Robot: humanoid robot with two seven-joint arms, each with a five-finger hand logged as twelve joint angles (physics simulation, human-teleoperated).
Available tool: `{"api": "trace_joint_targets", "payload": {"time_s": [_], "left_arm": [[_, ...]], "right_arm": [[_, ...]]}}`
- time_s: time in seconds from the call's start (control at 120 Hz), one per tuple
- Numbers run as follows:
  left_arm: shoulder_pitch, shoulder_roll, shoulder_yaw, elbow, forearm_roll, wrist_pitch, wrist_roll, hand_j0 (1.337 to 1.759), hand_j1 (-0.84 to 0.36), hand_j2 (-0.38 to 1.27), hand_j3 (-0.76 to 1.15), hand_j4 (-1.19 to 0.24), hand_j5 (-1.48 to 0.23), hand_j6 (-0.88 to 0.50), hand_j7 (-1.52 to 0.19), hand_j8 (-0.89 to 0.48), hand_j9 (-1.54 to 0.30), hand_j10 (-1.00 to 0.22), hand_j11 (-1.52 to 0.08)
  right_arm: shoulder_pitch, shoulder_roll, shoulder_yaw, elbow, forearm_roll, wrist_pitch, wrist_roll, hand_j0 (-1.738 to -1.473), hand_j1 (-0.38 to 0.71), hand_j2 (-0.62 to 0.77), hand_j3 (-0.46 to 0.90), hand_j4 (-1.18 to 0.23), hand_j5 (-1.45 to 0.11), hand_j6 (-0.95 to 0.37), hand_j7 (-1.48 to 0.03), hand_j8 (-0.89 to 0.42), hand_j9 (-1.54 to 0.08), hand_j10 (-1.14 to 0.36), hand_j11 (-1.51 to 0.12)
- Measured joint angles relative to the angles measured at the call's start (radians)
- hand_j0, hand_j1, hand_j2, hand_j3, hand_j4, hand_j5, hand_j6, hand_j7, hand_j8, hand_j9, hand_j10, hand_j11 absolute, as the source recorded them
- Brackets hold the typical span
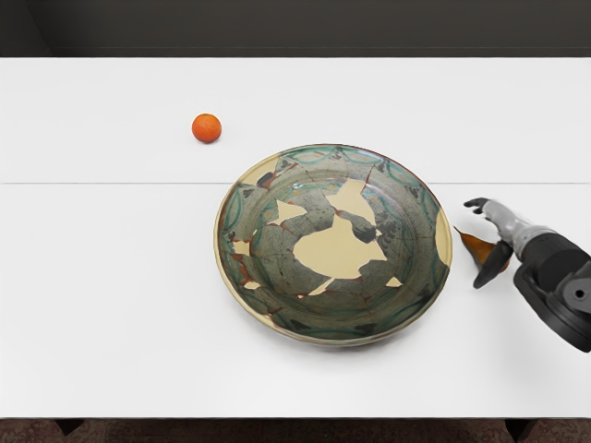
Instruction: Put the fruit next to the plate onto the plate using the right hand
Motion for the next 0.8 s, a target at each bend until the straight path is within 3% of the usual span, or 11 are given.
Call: {"api": "trace_joint_targets", "payload": {"time_s": [0.8], "left_arm": [[-0.003, 0.000, 0.000, 0.000, 0.001, 0.000, 0.000, 1.658, 0.35, 0.00, 0.00, 0.00, 0.00, 0.00, 0.00, 0.00, 0.00, 0.00, 0.00]], "right_arm": [[0.004, -0.011, -0.007, -0.012, 0.006, 0.000, 0.000, -1.658, -0.01, -0.05, 0.00, -0.28, -0.37, -0.29, -0.37, -0.29, -0.37, -0.28, -0.37]]}}
